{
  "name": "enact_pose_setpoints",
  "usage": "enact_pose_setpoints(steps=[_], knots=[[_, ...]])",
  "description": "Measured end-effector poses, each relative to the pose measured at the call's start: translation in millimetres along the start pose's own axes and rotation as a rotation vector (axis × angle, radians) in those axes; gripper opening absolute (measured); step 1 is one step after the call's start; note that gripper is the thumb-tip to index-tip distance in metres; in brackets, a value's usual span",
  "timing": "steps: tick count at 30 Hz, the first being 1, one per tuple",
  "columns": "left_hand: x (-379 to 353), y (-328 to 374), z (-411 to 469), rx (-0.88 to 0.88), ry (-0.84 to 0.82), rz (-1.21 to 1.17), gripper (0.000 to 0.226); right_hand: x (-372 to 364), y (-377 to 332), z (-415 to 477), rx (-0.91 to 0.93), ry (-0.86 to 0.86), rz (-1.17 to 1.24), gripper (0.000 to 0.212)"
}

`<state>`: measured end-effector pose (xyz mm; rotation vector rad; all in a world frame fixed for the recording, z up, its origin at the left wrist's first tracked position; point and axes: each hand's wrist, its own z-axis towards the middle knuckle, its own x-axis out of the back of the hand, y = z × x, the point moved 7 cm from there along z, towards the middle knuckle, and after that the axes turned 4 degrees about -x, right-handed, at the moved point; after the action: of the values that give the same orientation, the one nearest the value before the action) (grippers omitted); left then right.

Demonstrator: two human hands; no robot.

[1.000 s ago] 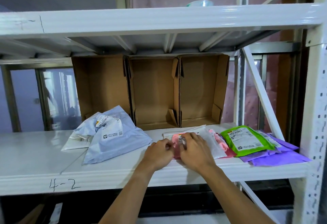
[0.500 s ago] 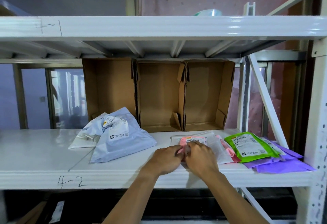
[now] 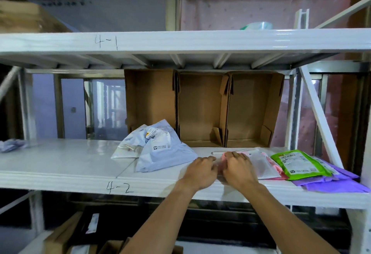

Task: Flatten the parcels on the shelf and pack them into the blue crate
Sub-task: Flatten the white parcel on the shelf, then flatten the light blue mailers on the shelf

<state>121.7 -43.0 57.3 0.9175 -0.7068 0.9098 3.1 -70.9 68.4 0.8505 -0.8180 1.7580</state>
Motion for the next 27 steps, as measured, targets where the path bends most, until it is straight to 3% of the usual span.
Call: enact_pose_setpoints(steps=[8,21,27], knots=[[59.3,-36.6,-7.9,0.066,0.168,0.034,0.043,14.1,-63.3,9.2,0.115,0.089,0.061,0.036],[122.7,-115.0,-39.7,0.111,0.353,0.208,0.035,-15.3,-146.1,23.9,0.229,-0.020,0.110,0.047],[108.0,-159.3,-47.1,0.338,0.227,0.202,0.061,-39.0,-155.1,31.6,0.259,-0.206,0.144,0.070]])
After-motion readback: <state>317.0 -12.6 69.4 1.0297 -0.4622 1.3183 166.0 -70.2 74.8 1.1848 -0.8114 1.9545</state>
